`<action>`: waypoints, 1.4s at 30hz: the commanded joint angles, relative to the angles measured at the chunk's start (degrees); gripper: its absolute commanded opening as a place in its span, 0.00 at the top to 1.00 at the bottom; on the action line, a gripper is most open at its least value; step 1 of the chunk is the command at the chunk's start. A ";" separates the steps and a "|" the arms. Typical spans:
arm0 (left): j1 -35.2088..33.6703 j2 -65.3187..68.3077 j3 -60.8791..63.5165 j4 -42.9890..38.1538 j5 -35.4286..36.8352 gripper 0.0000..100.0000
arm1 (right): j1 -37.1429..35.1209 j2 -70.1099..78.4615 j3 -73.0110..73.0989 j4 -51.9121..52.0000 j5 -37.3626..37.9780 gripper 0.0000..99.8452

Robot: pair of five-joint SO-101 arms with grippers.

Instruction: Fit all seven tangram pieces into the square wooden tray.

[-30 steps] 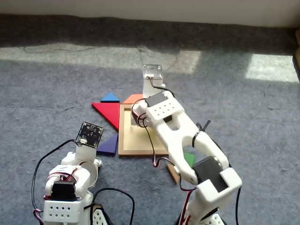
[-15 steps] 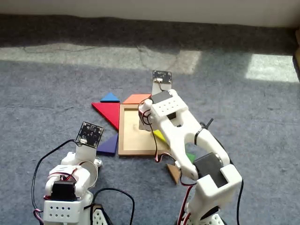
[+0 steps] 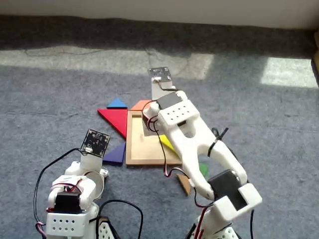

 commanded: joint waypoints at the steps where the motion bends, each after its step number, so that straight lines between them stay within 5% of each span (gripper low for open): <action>1: -0.57 -0.92 1.10 0.26 -0.18 0.88 | 2.77 -5.41 -2.33 0.66 2.81 0.91; 12: -0.57 -0.92 1.10 0.26 -0.18 0.88 | 4.26 4.00 4.53 -3.47 2.99 0.98; 23: -0.57 -0.92 1.10 0.26 -0.18 0.88 | 2.33 14.55 -7.78 -2.51 3.25 0.98; 34: -0.57 -0.92 1.10 0.26 -0.18 0.88 | 2.15 5.67 -10.51 4.88 3.25 0.98; 42: -0.57 -0.92 1.10 0.26 -0.18 0.88 | 8.92 -2.07 -4.09 4.70 7.12 0.98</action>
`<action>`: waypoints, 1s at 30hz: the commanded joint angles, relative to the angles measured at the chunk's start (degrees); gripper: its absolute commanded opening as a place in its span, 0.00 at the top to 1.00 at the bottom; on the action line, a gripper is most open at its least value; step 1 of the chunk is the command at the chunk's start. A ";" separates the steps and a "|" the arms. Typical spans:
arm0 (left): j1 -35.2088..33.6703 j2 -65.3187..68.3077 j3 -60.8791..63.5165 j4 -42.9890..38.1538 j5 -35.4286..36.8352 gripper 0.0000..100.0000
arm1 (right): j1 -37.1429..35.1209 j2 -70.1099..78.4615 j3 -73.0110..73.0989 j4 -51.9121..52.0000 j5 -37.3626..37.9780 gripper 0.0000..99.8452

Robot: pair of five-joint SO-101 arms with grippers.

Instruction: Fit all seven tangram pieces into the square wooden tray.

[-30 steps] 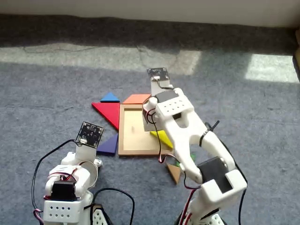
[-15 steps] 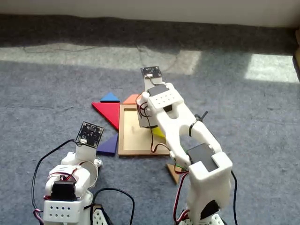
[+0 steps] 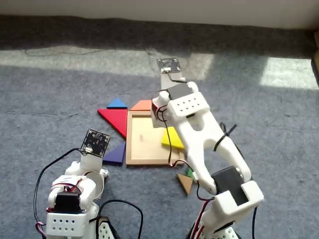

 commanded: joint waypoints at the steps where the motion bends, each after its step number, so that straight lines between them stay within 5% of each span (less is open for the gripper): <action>1: -0.57 -0.92 1.10 0.26 -0.18 0.88 | 4.44 -3.82 1.45 -0.04 5.10 0.98; 12: -0.57 -0.92 1.10 0.26 -0.18 0.88 | 10.86 -0.22 5.49 -2.95 12.31 0.98; 30: -0.57 -0.92 1.10 0.26 -0.18 0.88 | 1.19 0.31 5.05 2.68 13.80 0.99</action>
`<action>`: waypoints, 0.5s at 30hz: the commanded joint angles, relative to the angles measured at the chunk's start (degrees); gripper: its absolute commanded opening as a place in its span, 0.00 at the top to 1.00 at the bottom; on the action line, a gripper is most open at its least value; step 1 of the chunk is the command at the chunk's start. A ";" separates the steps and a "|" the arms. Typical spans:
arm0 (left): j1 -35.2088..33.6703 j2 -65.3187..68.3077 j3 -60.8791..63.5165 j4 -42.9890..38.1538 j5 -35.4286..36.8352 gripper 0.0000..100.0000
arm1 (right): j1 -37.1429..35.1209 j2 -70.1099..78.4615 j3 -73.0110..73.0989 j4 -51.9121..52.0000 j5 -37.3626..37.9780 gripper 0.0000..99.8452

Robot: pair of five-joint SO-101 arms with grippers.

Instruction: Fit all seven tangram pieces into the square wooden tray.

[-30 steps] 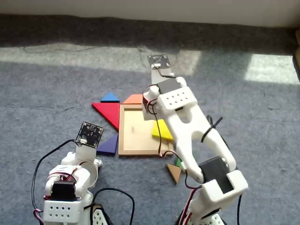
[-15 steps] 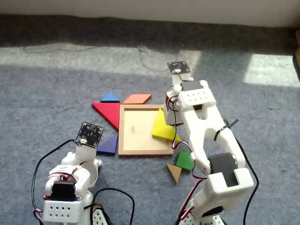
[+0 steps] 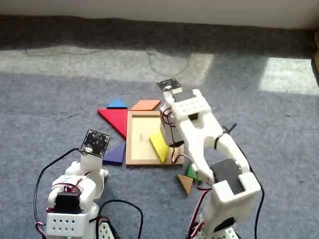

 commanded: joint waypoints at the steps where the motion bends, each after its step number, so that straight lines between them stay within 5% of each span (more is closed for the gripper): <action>1: -0.57 -0.92 1.10 0.26 -0.18 0.88 | -0.84 -5.05 -0.92 0.40 0.00 0.99; 15: -0.57 -0.92 1.10 0.26 -0.18 0.88 | -14.81 -8.75 3.30 -6.29 -8.62 0.99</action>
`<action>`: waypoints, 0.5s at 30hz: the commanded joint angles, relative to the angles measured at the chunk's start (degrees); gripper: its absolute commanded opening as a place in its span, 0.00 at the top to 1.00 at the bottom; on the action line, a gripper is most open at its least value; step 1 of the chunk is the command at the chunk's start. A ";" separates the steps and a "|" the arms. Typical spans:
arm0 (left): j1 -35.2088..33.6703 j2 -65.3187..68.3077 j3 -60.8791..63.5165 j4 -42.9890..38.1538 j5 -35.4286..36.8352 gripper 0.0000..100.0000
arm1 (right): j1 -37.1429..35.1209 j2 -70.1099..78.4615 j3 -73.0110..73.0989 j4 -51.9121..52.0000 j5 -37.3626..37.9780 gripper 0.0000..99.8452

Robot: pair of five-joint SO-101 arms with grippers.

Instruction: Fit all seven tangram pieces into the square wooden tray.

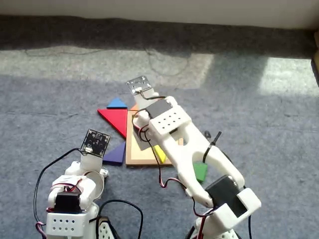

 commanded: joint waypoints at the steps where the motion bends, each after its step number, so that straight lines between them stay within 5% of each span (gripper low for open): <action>1: -0.57 -0.92 1.10 0.26 -0.18 0.88 | -0.66 0.84 3.47 -4.00 -1.41 0.99; 15: -0.57 -0.92 1.10 0.26 -0.18 0.88 | 7.08 8.84 1.98 -5.67 3.96 0.99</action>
